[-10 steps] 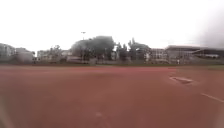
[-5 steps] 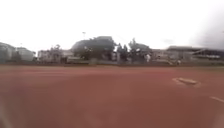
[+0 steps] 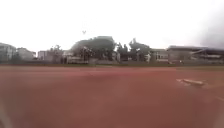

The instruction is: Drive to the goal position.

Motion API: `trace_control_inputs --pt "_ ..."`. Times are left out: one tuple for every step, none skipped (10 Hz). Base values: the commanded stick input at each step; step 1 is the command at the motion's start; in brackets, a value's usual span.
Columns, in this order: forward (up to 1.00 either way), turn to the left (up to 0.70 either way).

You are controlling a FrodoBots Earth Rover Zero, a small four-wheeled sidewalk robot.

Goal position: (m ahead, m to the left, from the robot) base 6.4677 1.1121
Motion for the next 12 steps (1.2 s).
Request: trace_control_inputs --pt "0.70 -0.12" --pt "0.70 -0.14" --pt "0.70 -0.14" --pt "0.70 -0.14" --pt "0.70 -0.08" --pt "0.70 0.00" --pt "0.70 0.00" --pt "0.70 0.00" --pt "0.70 0.00" --pt "0.70 0.00" --pt "0.70 0.00" --pt "0.70 0.00"
